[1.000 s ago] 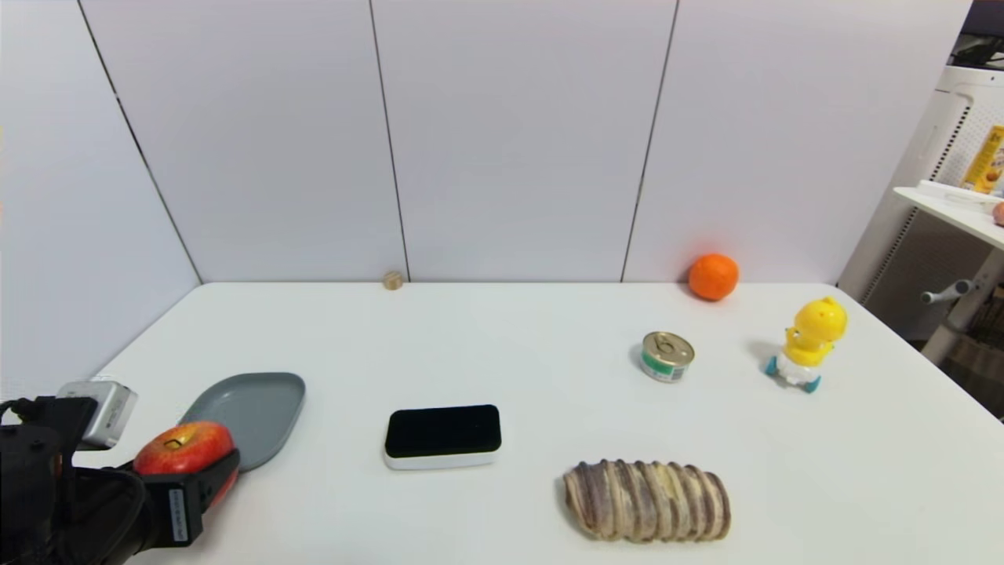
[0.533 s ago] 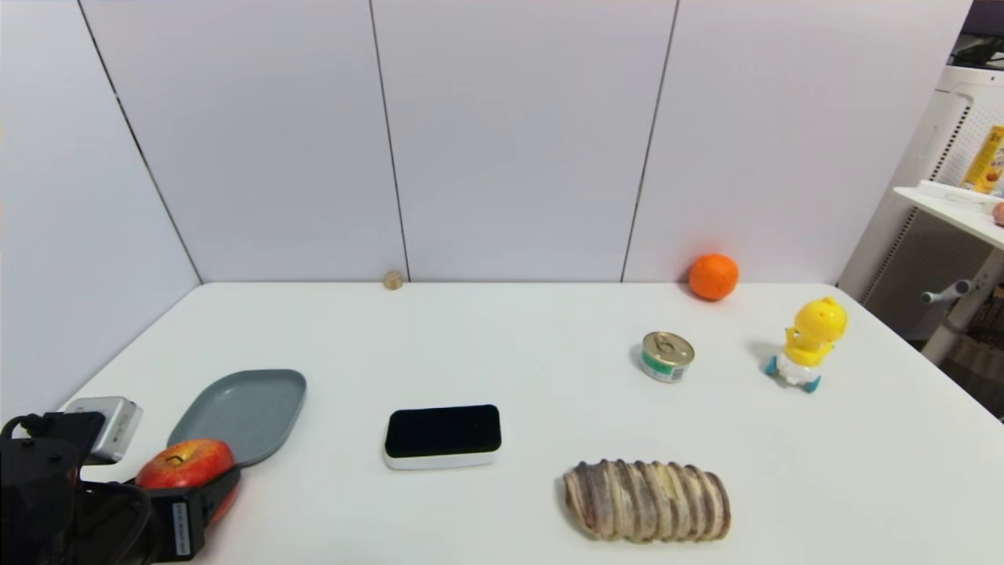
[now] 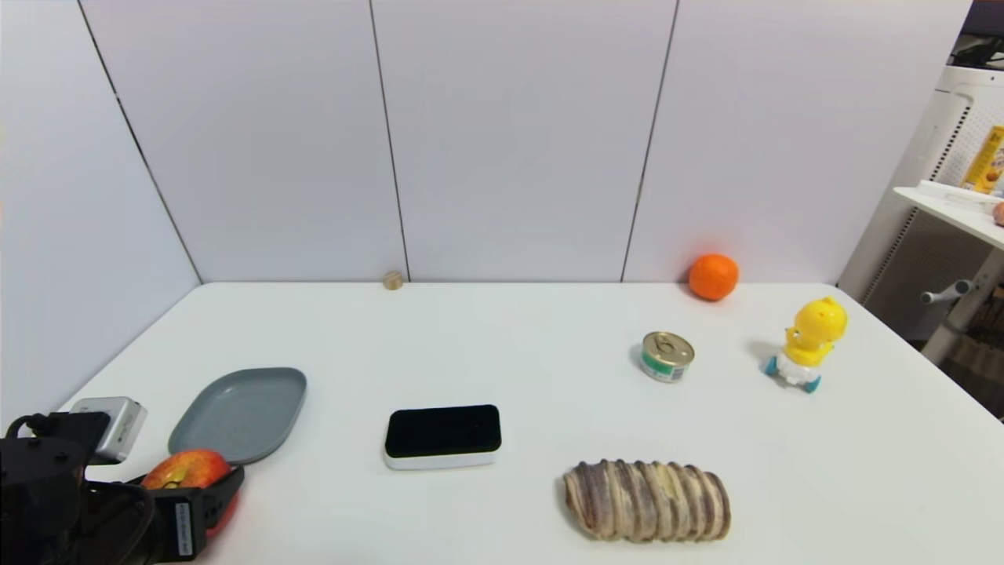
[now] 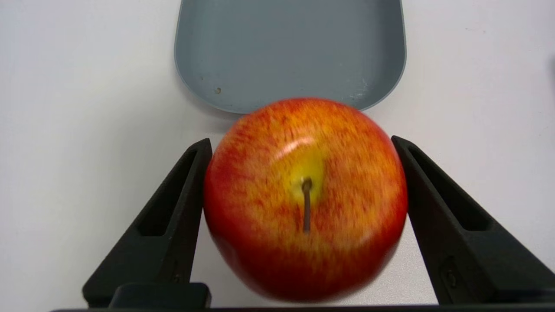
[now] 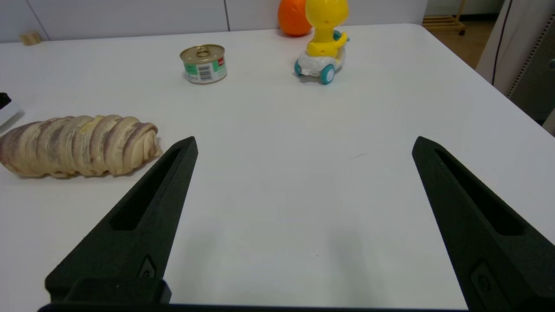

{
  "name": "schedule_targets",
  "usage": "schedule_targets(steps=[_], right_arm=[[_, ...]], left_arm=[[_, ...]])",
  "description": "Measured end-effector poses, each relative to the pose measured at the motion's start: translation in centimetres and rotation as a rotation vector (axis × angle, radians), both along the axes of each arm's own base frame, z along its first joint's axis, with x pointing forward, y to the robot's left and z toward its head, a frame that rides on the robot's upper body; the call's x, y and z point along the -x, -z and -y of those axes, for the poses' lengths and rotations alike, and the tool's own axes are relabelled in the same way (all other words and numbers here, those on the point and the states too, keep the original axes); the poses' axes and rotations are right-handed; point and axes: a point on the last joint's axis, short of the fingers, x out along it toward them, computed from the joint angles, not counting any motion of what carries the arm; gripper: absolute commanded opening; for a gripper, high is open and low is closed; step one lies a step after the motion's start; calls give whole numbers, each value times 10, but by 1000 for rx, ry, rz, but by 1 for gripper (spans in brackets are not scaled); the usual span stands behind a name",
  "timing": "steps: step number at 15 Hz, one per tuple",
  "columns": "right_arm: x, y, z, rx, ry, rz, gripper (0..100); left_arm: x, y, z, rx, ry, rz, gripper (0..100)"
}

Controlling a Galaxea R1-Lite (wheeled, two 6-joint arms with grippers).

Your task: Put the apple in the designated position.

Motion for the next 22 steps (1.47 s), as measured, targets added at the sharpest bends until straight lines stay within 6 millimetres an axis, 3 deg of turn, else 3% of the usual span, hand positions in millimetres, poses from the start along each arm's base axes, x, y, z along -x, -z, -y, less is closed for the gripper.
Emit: schedule_targets(steps=[5, 9, 12, 15, 19, 22], right_arm=[[0, 0, 0, 0, 0, 0, 100], [0, 0, 0, 0, 0, 0, 100], [0, 0, 0, 0, 0, 0, 100], [0, 0, 0, 0, 0, 0, 100], [0, 0, 0, 0, 0, 0, 100], [0, 0, 0, 0, 0, 0, 100]], left_arm=[[2, -7, -1, -5, 16, 35, 100], [9, -28, -3, -38, 62, 139, 100], [26, -52, -7, -61, 126, 205, 100], [51, -64, -18, -72, 183, 232, 100], [89, -54, -30, -59, 193, 279, 100], [116, -25, -33, -47, 197, 332, 100]])
